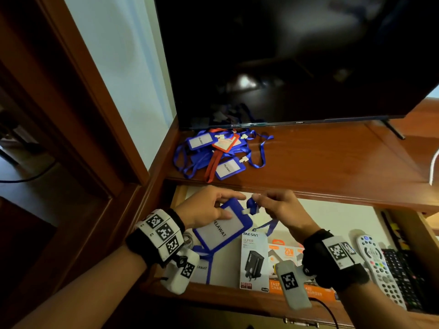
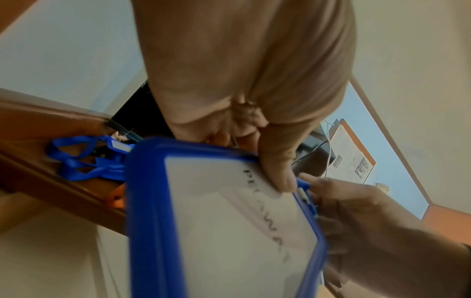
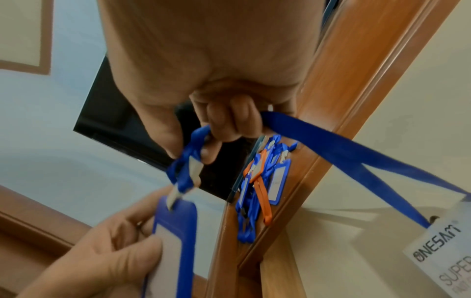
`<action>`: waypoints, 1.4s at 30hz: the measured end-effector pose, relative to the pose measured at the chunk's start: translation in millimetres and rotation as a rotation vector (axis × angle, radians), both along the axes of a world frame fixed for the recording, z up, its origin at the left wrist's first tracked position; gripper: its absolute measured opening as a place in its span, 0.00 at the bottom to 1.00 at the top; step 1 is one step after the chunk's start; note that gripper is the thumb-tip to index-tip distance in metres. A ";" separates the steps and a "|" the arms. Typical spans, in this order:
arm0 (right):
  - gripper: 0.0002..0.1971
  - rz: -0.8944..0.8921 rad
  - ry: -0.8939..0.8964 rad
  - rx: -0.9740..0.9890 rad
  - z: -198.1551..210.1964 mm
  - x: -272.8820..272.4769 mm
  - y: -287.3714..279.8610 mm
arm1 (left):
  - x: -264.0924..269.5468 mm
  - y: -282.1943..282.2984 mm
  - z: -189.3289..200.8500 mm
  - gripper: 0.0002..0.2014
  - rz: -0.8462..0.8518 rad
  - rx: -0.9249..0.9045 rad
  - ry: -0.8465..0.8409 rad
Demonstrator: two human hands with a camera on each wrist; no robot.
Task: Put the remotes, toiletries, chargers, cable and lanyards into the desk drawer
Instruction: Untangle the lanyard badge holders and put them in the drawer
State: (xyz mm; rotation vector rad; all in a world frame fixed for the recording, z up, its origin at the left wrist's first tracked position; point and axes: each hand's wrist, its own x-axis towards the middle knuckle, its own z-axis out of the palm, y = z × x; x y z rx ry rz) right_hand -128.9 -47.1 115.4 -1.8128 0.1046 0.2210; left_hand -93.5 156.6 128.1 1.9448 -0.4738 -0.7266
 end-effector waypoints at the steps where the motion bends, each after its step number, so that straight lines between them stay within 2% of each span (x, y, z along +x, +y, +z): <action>1: 0.13 -0.025 -0.041 -0.019 -0.4 -0.5 -2.4 | 2.3 1.8 -0.5 0.24 -0.014 0.033 0.003; 6: 0.10 -0.046 -0.156 0.003 -0.4 -5.5 -6.7 | 12.8 7.1 2.3 0.18 -0.093 0.102 0.012; 9: 0.07 0.082 -0.177 -0.123 2.6 -4.3 -16.0 | 16.2 8.0 5.5 0.16 -0.186 0.145 0.010; 11: 0.09 0.152 -0.215 -0.217 2.8 -3.5 -24.8 | 18.6 8.8 7.9 0.15 -0.245 0.164 0.008; 14: 0.15 0.138 -0.299 -0.334 -3.8 -3.6 -34.4 | 20.6 11.0 12.6 0.16 -0.250 0.116 0.028; 18: 0.15 0.111 -0.311 -0.371 -18.4 -2.4 -34.2 | 20.2 12.2 18.7 0.18 -0.197 0.013 0.065; 21: 0.10 0.075 -0.258 -0.307 -22.9 3.4 -19.8 | 20.9 11.9 22.1 0.16 -0.170 0.000 0.076; 24: 0.11 0.080 -0.265 -0.142 -16.5 8.6 -1.5 | 21.5 11.1 19.4 0.16 -0.163 0.067 0.088; 26: 0.12 0.092 -0.271 -0.004 -9.6 11.7 6.7 | 21.6 12.3 15.9 0.16 -0.109 0.107 0.098; 28: 0.11 0.098 -0.316 0.020 -5.8 15.4 11.7 | 22.4 14.6 13.2 0.15 -0.040 0.129 0.103; 33: 0.11 -0.011 -0.359 -0.243 -31.3 25.9 13.5 | 21.7 23.7 11.0 0.13 0.050 0.150 0.116; 39: 0.09 0.114 -0.029 -0.748 -90.1 28.9 6.4 | 9.8 28.6 -0.6 0.13 0.119 0.145 0.144; 42: 0.11 0.015 0.131 -0.839 -113.9 27.1 0.2 | 5.6 30.7 -5.8 0.12 0.193 0.108 0.181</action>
